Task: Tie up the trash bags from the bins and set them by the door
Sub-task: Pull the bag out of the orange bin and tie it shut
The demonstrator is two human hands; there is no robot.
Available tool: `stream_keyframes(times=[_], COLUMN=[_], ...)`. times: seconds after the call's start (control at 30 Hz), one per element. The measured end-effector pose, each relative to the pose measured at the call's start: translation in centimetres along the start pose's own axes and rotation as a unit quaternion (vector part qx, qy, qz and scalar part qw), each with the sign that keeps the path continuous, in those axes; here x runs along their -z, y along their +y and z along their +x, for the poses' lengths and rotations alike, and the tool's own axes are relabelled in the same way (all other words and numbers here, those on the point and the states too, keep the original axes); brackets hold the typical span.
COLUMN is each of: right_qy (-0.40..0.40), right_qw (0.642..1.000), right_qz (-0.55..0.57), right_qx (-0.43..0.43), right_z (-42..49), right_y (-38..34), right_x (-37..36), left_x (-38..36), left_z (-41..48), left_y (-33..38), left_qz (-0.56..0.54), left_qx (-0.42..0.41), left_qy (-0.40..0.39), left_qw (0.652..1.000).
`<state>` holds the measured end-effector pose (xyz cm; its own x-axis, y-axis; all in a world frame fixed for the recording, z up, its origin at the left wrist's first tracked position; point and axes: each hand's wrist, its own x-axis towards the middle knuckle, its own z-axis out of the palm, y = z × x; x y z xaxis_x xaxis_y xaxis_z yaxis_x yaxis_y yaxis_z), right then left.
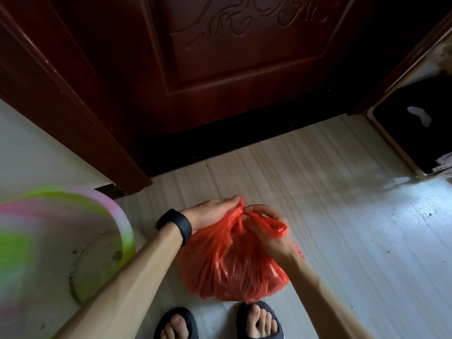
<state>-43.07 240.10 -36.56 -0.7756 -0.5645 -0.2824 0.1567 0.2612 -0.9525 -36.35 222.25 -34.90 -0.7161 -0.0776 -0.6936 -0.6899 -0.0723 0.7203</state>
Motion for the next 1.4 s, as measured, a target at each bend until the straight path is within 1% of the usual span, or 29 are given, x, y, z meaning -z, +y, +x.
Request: stream_keyframes(times=[0.03,0.07,0.1,0.13,0.17,0.23,0.27,0.3,0.33,0.4,0.47,0.53,0.63,0.73,0.83,0.9,0.93,0.97,1.0,1.03,1.07,1.13,1.17,1.23,1.27,1.3,1.33,1.4], right_qy=[-0.001,-0.002,-0.002,-0.002,-0.007,-0.018,-0.019,-0.016,-0.011,-0.01,-0.023,-0.022,-0.006,0.023,0.054,0.059,0.073,0.092,0.121,0.148,0.166,0.168,0.169,0.193,0.203,0.207,0.205,0.187], right_qw=[1.0,0.999,0.999,0.999,0.999,1.0,1.0,0.999,0.999,0.998,0.993,0.979,0.941,0.904,0.873,0.857,0.856,0.863,0.878,0.895,0.912,0.931,0.934,0.933,0.932,0.933,0.933,0.937], right_qz=[-0.013,-0.024,-0.026,-0.022,-0.012,0.013,0.023,0.03,0.03,0.052,0.108,0.175,0.28,0.37,0.43,0.458,0.455,0.437,0.397,0.346,0.295,0.221,0.193,0.156,0.14,0.126,0.122,0.128], right_qx=[0.016,0.029,0.036,0.035,0.03,0.011,0.001,-0.009,-0.019,-0.028,-0.043,-0.098,-0.191,-0.213,-0.225,-0.23,-0.233,-0.237,-0.238,-0.237,-0.233,-0.238,-0.247,-0.261,-0.264,-0.267,-0.268,-0.264], right_z=[0.0,0.0,0.0,0.1,0.2,0.1,-0.1,-0.1,-0.1,0.1,0.3,0.3,0.2,0.2,-0.4,-1.1,-1.5,-1.9,-2.4,-3.0,-3.5,-4.7,-5.2,-5.5,-5.6,-5.6,-5.7,-6.0], right_y=[0.0,0.1,0.0,-0.1,-0.2,-0.3,-0.3,-0.1,0.1,0.5,0.9,0.7,0.2,-0.4,-0.9,-1.1,-1.1,-1.3,-1.2,-1.1,-0.7,-0.2,-0.2,0.0,-0.1,0.0,0.0,0.1], right_x=[-0.3,-0.5,-0.7,-0.8,-0.9,-0.9,-0.9,-0.9,-0.9,-0.8,-0.8,-0.8,-1.1,-1.2,-0.8,-0.3,0.1,0.5,1.2,2.0,3.0,4.7,5.4,6.4,6.7,7.0,7.2,7.6], left_x=[-0.8,-1.7,-2.7,-3.5,-4.0,-4.6,-4.7,-4.6,-4.6,-4.3,-4.0,-4.0,-4.2,-4.7,-4.9,-4.5,-4.1,-3.4,-2.7,-2.0,-1.3,-1.3,-1.9,-3.7,-4.5,-4.9,-4.9,-4.0], left_z=[0.0,0.3,0.3,0.5,0.6,0.6,0.5,0.1,-0.1,-0.3,-0.1,0.0,-0.4,-0.7,-0.4,-0.4,-0.1,0.2,0.2,0.2,0.2,-0.8,-1.5,-2.7,-3.3,-3.8,-4.1,-4.4], left_y=[-0.1,-0.2,-0.4,-0.6,-0.7,-0.8,-0.6,-0.3,-0.1,0.1,-0.1,-0.2,0.2,0.7,1.0,1.2,1.2,1.0,0.8,0.4,-0.2,-1.2,-1.4,-1.8,-2.0,-2.0,-1.9,-1.4], left_qz=[-0.002,-0.029,-0.088,-0.17,-0.248,-0.369,-0.421,-0.468,-0.5,-0.537,-0.557,-0.567,-0.589,-0.6,-0.567,-0.512,-0.47,-0.404,-0.318,-0.235,-0.166,-0.074,-0.026,0.087,0.147,0.186,0.201,0.198], left_qx=[-0.027,-0.06,-0.084,-0.1,-0.106,-0.109,-0.107,-0.102,-0.094,-0.082,-0.082,-0.071,-0.042,-0.004,0.034,0.035,0.017,-0.007,-0.028,-0.038,-0.034,-0.024,-0.03,-0.062,-0.084,-0.106,-0.13,-0.179], left_qy=[0.002,0.009,0.018,0.038,0.069,0.152,0.176,0.184,0.184,0.185,0.193,0.212,0.241,0.266,0.333,0.38,0.413,0.45,0.479,0.497,0.508,0.509,0.505,0.46,0.437,0.429,0.428,0.44], left_qw=[1.0,0.998,0.992,0.98,0.96,0.91,0.884,0.859,0.841,0.819,0.803,0.793,0.77,0.754,0.753,0.77,0.78,0.796,0.818,0.835,0.844,0.857,0.862,0.881,0.883,0.878,0.872,0.857])
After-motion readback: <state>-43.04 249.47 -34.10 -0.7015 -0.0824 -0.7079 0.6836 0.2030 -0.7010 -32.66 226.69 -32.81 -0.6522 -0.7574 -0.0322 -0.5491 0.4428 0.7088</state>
